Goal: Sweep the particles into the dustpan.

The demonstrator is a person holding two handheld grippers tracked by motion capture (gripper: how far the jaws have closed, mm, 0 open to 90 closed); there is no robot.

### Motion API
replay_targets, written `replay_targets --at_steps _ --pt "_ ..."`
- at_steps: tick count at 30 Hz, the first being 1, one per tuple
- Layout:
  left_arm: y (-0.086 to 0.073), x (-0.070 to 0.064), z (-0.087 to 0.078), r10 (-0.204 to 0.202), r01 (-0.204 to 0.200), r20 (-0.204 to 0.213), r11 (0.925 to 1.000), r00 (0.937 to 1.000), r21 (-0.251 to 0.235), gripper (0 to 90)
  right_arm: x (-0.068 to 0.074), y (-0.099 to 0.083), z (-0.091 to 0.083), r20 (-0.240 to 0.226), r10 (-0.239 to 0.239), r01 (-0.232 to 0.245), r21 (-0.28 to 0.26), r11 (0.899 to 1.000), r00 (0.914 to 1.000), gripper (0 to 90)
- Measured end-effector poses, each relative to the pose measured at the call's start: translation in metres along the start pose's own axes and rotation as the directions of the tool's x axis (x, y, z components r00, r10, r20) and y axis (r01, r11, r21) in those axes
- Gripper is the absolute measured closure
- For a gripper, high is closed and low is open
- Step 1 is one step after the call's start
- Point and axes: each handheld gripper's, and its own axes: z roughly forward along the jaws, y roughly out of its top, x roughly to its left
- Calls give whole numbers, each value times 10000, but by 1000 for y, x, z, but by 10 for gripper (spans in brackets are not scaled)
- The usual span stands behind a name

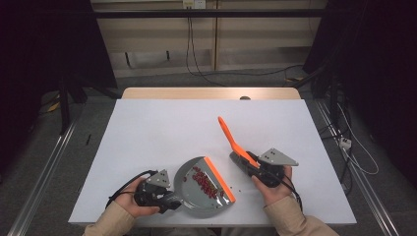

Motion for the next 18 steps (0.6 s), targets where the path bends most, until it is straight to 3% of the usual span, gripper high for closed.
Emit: replay_targets --at_steps 2,4,8,13,14,18 --pt "-1 -1 1 -7 9 201 9999 9998 -110 623 6 -3 -2 58 -185 185 -4 9998 9998 713" --pt "0 -3 0 55 -55 36 10000 10000 10 624 13 -5 -4 110 -324 324 17 9995 9994 713" --pt "0 -4 2 -8 9 112 10000 9999 -38 624 28 -8 -5 198 -291 291 -5 9996 9994 712" --pt "1 -5 3 -98 98 63 9999 9999 -20 626 47 -10 0 242 -53 59 -252 9997 9997 710" --pt "3 -6 3 -49 50 -106 10000 9999 70 626 51 -11 1 155 48 -43 -319 9995 9999 709" --pt "4 -6 4 -112 112 -70 9999 9999 72 626 66 -10 8 -294 497 -517 -686 9963 9983 711"
